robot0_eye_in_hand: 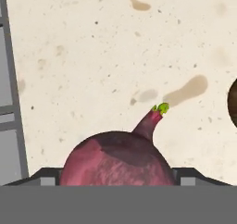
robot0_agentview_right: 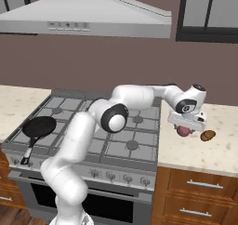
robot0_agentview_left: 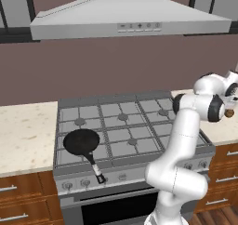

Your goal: Put the onion and potato in the pan. Then turn on the front left burner and set the heat to medium.

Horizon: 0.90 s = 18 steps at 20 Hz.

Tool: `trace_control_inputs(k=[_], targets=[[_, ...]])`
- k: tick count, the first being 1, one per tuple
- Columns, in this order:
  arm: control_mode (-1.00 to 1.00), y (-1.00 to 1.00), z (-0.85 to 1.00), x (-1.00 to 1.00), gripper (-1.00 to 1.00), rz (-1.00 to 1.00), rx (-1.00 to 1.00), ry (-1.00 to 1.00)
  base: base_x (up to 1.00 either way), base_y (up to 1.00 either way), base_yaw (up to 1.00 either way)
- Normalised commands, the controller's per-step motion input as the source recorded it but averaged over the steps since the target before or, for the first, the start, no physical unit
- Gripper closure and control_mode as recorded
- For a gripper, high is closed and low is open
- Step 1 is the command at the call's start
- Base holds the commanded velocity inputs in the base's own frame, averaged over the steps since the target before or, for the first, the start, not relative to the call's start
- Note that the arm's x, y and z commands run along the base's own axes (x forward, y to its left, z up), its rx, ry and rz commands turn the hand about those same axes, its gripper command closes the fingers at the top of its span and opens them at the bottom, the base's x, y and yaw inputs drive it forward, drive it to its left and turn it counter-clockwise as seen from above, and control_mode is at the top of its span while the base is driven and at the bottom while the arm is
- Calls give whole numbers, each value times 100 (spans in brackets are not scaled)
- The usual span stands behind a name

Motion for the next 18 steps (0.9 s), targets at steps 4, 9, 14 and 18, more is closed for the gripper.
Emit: trace_control_inputs(k=[4, 9, 14, 18], targets=[[-100, 55, 64, -49, 100, 0, 0, -9, 0, 0, 0], [-100, 81, 49, -47, 100, 0, 0, -5, 0, 0, 0], [-100, 97, 30, -64, 100, 0, -1, 0, 0, 0, 0], [-100, 96, 39, -68, 100, 0, -5, 2, 0, 0, 0]])
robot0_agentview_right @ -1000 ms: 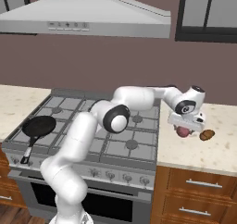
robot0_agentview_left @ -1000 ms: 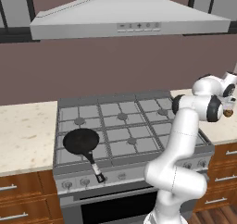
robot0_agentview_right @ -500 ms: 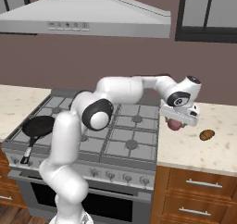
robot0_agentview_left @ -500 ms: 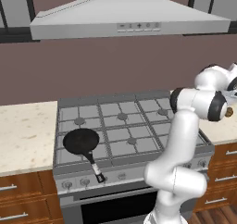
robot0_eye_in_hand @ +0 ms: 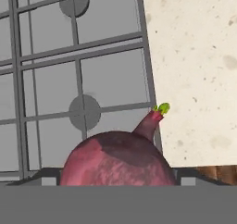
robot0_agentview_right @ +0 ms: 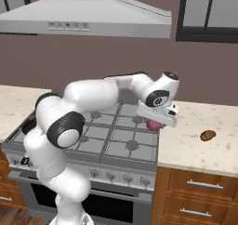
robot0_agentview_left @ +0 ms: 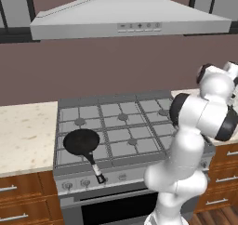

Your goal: Put the onion and potato in the pan. Then turn on the front left burner and set the heat to medium.

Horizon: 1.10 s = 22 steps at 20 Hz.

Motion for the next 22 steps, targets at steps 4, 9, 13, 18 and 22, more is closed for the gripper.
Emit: trace_control_inputs(k=[4, 9, 13, 18, 22], targets=[[-100, 99, 36, -63, 100, 1, -7, 9, 0, 0, 0], [-100, 97, 29, -46, 100, 1, -6, 17, 0, 0, 0], [-100, 99, 10, -28, 100, 0, -6, 19, 0, 0, 0], [-100, 100, 5, -26, 100, 0, -5, 17, 0, 0, 0], [-100, 100, 6, -18, 100, 1, -3, 7, 0, 0, 0]])
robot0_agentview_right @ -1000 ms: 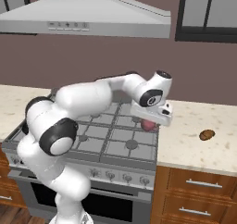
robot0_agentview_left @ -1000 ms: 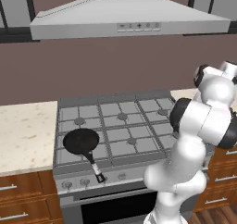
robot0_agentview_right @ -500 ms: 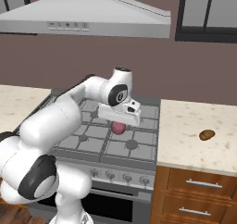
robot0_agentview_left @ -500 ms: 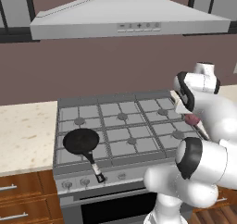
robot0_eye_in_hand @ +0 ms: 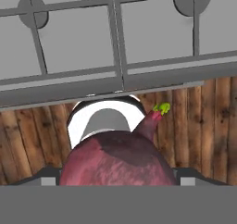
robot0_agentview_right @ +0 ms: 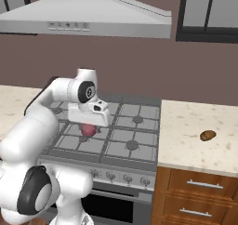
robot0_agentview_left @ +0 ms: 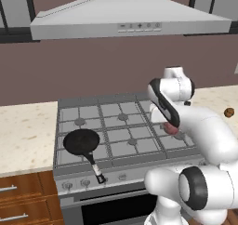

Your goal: Put the onion and potato in the pan. Then turn on the front left burner and set the heat to medium.

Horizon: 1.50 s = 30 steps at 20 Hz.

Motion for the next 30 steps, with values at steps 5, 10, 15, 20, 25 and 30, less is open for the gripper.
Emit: trace_control_inputs(k=[5, 10, 15, 20, 25, 30], targets=[[-100, 99, 5, -3, 100, 6, 0, -5, 0, 0, 0], [-100, 78, 0, 0, 100, 10, 7, -23, 0, 0, 0], [-100, 77, 0, 0, 100, 11, 5, -22, 0, 0, 0], [-100, 71, 0, 11, 100, 13, 7, -21, 0, 0, 0], [-100, 61, 0, 22, 100, 12, 5, -6, 0, 0, 0], [-100, 33, 0, 36, 100, 10, 3, 11, 0, 0, 0]])
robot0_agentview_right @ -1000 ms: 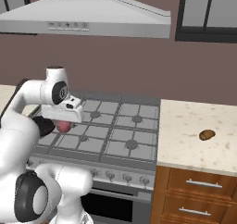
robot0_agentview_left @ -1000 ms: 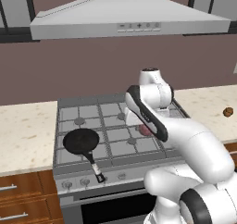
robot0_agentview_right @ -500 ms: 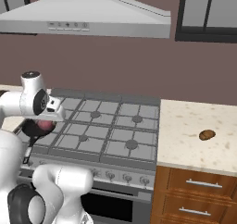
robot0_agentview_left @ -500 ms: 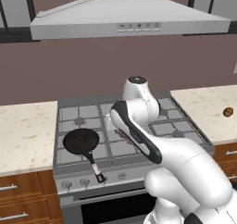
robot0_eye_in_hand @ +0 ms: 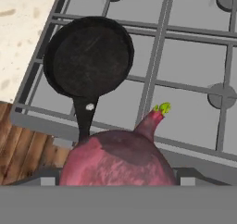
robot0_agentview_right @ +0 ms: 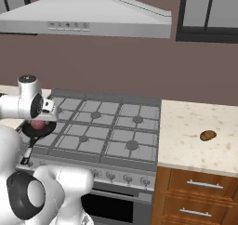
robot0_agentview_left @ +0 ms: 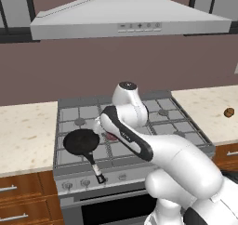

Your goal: Put the onion and potato in the pan. Then turn on the front left burner and set the heat to medium.

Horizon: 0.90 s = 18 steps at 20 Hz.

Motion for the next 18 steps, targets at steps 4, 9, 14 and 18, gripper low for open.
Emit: trace_control_inputs(k=[4, 9, 14, 18], targets=[[-100, 20, 0, 19, 100, 11, 2, 11, 0, 0, 0], [-100, 13, 0, 7, 100, 4, 0, 4, 0, 0, 0], [-100, 36, -12, 3, 100, 0, -4, 0, 0, 0, 0], [-100, 32, -25, 6, 100, 0, -6, 0, 0, 0, 0]])
